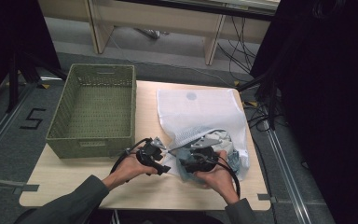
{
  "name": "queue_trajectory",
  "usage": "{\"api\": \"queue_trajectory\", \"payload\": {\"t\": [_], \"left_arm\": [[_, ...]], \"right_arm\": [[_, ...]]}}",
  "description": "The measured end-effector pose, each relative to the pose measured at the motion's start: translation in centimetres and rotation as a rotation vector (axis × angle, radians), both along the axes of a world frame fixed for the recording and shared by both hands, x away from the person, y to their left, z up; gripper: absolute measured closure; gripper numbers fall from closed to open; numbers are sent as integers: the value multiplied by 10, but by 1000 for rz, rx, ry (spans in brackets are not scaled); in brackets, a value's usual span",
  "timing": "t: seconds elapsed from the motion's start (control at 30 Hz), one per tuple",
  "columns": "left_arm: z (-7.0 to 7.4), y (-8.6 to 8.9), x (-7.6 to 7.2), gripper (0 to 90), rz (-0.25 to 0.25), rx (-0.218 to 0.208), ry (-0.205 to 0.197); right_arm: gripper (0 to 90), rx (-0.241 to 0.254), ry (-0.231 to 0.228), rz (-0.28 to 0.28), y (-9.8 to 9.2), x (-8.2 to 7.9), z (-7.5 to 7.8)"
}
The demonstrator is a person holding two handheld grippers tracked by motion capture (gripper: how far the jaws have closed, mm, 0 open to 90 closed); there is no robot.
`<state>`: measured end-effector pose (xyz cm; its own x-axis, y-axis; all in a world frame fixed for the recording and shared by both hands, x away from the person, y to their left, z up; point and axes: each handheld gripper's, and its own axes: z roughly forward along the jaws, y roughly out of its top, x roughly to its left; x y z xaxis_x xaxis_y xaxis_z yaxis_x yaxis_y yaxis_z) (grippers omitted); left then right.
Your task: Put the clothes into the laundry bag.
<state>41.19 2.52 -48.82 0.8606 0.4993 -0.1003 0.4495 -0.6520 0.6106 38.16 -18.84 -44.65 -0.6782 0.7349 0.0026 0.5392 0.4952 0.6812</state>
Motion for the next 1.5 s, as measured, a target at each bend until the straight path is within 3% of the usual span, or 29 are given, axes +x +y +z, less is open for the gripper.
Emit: {"api": "queue_trajectory", "payload": {"t": [0.03,0.07,0.1,0.13,0.17,0.2,0.23,0.27,0.33,0.37,0.4,0.43,0.47,0.5,0.57,0.73,0.8,0.83,0.87,0.9,0.97,1.03,1.13,1.23,1.33,1.37,1.4,1.5], "left_arm": [[-3,-2,0,354,5,19,-12],[-7,-5,-1,345,29,3,-10],[-9,-5,0,350,9,28,-18],[-13,-7,-1,353,27,12,-22],[-14,-7,-1,372,6,34,-64],[-16,-8,-2,423,6,34,-97],[-16,-7,-3,475,5,22,-101],[-16,-7,-3,562,-6,18,-115],[-18,-11,-8,705,13,-20,-114],[-16,-10,-9,767,-25,20,-115],[-18,-14,-13,809,16,-27,-106],[-17,-13,-13,841,1,-13,-112],[-18,-12,-15,852,8,-15,-103],[-18,-13,-16,858,12,-32,-112],[-19,-11,-20,862,16,-32,-102],[-18,-9,-29,868,-15,-24,-106],[-16,-7,-31,869,-53,21,-111],[-16,-6,-32,868,-50,16,-108],[-17,-7,-34,868,-30,-10,-106],[-16,-6,-34,868,-43,7,-96],[-17,-5,-33,867,-48,3,-91],[-16,-5,-33,867,-67,7,-102],[-16,-5,-35,865,-73,4,-91],[-16,-3,-38,864,-70,6,-71],[-15,-2,-39,856,-76,3,-79],[-14,0,-39,852,-80,22,-78],[-14,0,-39,846,-74,21,-72],[-14,-2,-40,784,-72,24,-82]], "right_arm": [[426,-2,2,8,3,0,-2],[421,15,-17,2,6,0,-7],[418,-6,4,8,7,0,-8],[414,-20,23,7,9,0,-11],[411,-24,23,3,10,0,-15],[413,-47,41,16,9,1,-17],[418,-32,28,-3,11,2,-21],[428,-40,59,-4,9,3,-21],[470,-28,20,-17,9,7,-28],[501,-43,35,-22,8,8,-28],[540,-65,47,-15,7,9,-27],[581,-64,32,-28,8,10,-29],[639,-64,47,-33,8,10,-29],[685,-89,-3,-26,8,12,-31],[745,-129,8,-11,8,12,-27],[802,-125,-92,-72,5,25,-18],[805,-120,-129,-113,5,36,-13],[805,-116,-160,-127,4,43,-12],[804,-106,-163,-141,4,49,-11],[803,-87,-173,-157,4,54,-12],[790,-99,-178,-159,9,58,-19],[716,-109,-124,-134,15,58,-28],[595,-83,-94,-133,18,56,-30],[529,-30,-55,-111,12,50,-16],[474,13,-38,-74,-1,35,0],[471,22,-37,-54,-7,31,5],[467,33,-40,-69,-12,25,9],[459,39,-24,-44,-24,11,14]]}}
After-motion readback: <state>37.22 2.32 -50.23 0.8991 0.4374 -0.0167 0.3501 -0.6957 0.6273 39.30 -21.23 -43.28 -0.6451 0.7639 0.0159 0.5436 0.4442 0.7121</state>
